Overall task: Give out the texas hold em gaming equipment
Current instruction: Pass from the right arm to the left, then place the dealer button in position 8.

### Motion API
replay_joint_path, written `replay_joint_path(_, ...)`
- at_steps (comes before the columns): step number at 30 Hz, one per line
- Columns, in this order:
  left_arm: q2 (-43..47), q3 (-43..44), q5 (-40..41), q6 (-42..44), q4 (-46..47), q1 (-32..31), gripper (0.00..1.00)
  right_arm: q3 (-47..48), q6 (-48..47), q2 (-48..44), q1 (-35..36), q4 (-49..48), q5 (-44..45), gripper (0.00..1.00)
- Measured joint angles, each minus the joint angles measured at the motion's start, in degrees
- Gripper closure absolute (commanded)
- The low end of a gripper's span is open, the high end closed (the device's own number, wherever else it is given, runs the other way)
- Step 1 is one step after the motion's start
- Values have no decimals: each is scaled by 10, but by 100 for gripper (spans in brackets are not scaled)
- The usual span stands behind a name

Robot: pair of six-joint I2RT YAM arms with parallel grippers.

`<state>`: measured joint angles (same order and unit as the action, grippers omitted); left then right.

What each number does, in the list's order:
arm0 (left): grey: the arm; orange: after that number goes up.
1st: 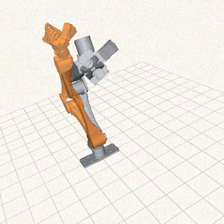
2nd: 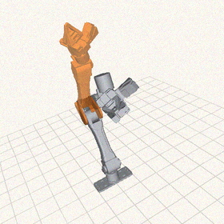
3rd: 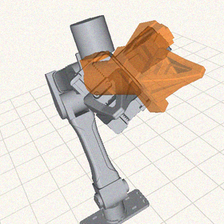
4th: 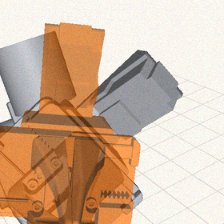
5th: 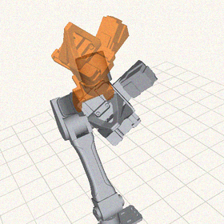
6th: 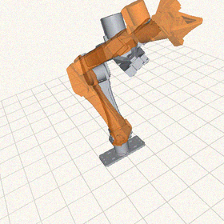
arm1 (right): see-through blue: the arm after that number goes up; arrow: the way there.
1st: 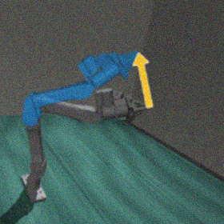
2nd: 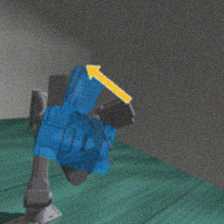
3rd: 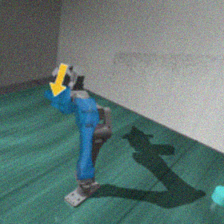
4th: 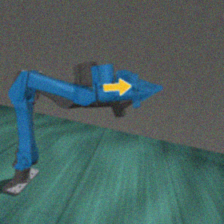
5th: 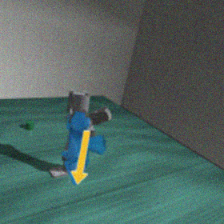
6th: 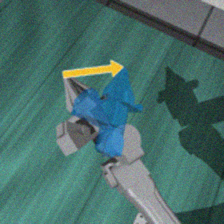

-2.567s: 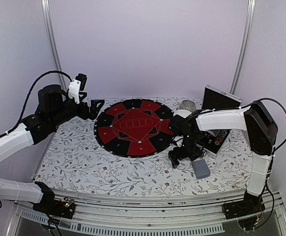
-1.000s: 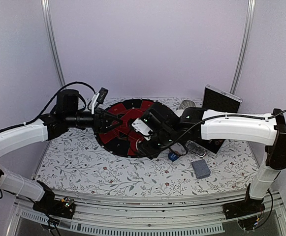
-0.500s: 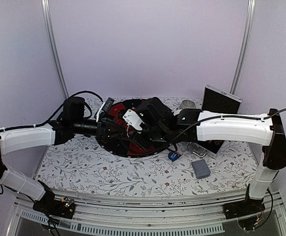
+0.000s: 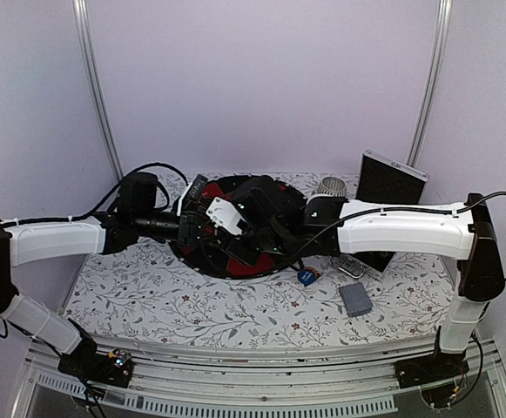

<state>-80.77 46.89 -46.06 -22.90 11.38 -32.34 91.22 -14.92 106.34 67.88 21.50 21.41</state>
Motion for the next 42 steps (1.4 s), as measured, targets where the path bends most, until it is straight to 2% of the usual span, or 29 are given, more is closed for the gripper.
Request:
replay_joint_path(2, 0, 1, -5, -1, 3, -2, 100, 0, -3, 4, 0, -2, 4, 65)
replay_joint_path(5, -1, 3, 6, -29, -2, -2, 100, 0, -15, 8, 3, -5, 26, 64)
replay_joint_path(6, -1, 3, 6, -32, -3, -2, 100, 0, -15, 8, 3, -5, 27, 58)
replay_joint_path(7, -1, 3, 5, -33, -3, -2, 100, 0, -16, 8, 4, -6, 29, 48)
replay_joint_path(9, -1, 4, 5, -32, -3, -2, 100, 0, -16, 8, 4, -7, 36, 16)
replay_joint_path(10, -1, 4, 6, -31, -4, -2, 100, 0, -17, 8, 5, -7, 41, 4)
replay_joint_path(11, -1, 7, 8, -26, -7, 1, 100, 0, -11, 8, 5, -8, 45, 0)
replay_joint_path(15, -10, 22, 34, -19, -34, 33, 100, -3, -2, 7, 2, -20, 68, 1)
replay_joint_path(23, -134, 39, 103, -82, -23, 215, 100, -57, 59, -35, -41, -24, 51, 1)
replay_joint_path(30, -260, 88, 118, -123, -6, 249, 100, -74, 88, -73, -59, -25, 48, 1)
replay_joint_path(35, -310, 97, 106, -139, 0, 257, 100, -87, 100, -74, -58, -23, 45, 1)
replay_joint_path(36, -320, 97, 103, -141, 1, 258, 96, -89, 104, -74, -58, -21, 45, 1)
replay_joint_path(37, -326, 97, 100, -143, 3, 259, 79, -90, 106, -74, -59, -20, 45, 1)
replay_joint_path(39, -329, 97, 92, -141, 8, 262, 58, -90, 112, -74, -61, -18, 43, 1)
replay_joint_path(42, -329, 97, 102, -133, -4, 262, 44, -90, 119, -74, -66, -17, 37, 1)
